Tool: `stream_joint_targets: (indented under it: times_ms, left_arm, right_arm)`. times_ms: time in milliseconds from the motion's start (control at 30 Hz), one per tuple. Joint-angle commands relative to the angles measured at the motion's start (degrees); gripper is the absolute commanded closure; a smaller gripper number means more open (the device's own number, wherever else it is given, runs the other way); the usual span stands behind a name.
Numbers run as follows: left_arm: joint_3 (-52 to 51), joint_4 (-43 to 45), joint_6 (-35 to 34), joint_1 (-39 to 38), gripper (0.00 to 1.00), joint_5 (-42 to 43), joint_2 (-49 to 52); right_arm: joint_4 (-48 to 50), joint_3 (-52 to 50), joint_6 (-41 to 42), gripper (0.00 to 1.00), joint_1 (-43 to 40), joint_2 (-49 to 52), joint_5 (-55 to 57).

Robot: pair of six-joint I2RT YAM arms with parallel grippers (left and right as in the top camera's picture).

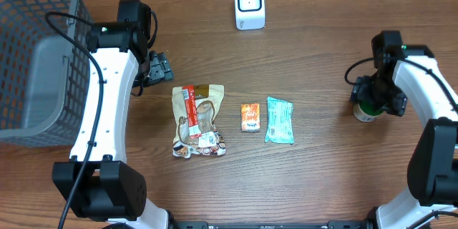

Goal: Scan the item barcode
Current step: 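Move the jar right and set it upright on the table, release, then move the right gripper over the mint-green tissue pack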

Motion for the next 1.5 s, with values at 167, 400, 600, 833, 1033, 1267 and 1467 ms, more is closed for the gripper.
stream_joint_targets:
  times_ms: [167, 400, 600, 833, 1033, 1267, 1467]
  left_arm:
    - [1.2, 0.0, -1.0, -0.1, 0.0, -0.4, 0.1]
    - [1.2, 0.0, -1.0, -0.1, 0.01, -0.4, 0.1]
    - [1.2, 0.0, -1.0, -0.1, 0.0, -0.4, 0.1]
    - [1.2, 0.0, -1.0, -0.1, 0.01, -0.4, 0.1]
    - [1.2, 0.0, -1.0, -0.1, 0.01, -0.4, 0.1]
    - [1.2, 0.0, -1.0, -0.1, 0.0, -0.4, 0.1]
    - [1.2, 0.0, -1.0, -0.1, 0.0, -0.4, 0.1]
  right_arm:
    - [-12.9, 18.7, -7.2, 0.16, 0.8, -2.7, -11.1]
    - [-13.8, 17.9, -8.0, 0.13, 3.7, -3.1, -23.7]
    - [-9.2, 13.3, -8.0, 0.1, 10.5, -3.1, -24.7]
    - [-1.7, 4.7, -7.8, 0.05, 18.1, -2.8, -22.3]
    - [5.0, -3.7, -7.8, 0.03, 21.4, -2.7, -21.2]
    - [14.7, -11.7, -7.8, 0.04, 21.7, -2.7, -21.2]
    - [18.5, -14.0, -7.8, 0.03, 21.7, -2.7, -21.2]
